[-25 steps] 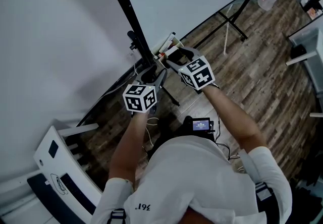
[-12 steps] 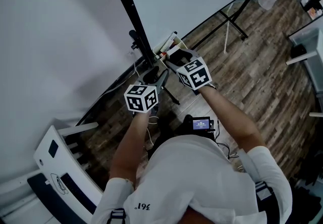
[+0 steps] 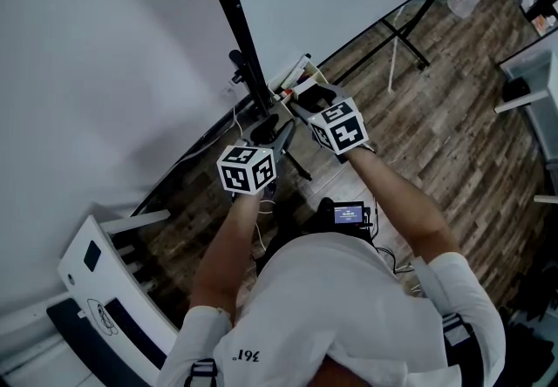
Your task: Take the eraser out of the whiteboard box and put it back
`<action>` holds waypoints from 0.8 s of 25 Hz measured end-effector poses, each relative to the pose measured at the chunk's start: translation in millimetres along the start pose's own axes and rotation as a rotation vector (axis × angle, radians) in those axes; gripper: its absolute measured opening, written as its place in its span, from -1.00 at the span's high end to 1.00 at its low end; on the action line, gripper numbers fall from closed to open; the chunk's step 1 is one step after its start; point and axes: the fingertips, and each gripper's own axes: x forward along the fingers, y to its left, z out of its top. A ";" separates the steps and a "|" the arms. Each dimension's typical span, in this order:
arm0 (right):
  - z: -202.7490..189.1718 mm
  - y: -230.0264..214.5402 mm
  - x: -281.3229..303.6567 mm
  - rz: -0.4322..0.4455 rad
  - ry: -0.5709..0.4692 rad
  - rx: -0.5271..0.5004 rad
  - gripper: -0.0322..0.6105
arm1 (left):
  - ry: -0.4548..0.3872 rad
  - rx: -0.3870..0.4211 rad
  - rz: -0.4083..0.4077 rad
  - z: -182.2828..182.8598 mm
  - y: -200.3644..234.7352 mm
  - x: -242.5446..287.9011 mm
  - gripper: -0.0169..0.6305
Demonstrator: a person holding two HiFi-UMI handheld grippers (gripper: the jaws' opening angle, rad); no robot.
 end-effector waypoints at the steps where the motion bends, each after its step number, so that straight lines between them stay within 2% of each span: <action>1: -0.2 0.1 0.4 0.000 0.001 -0.001 0.04 | -0.001 -0.001 -0.003 0.3 -0.1 0.0 0.45; 20: 22.2 -8.7 -29.0 -0.047 -0.097 0.007 0.05 | -0.054 0.014 -0.021 23.0 -8.0 -12.5 0.45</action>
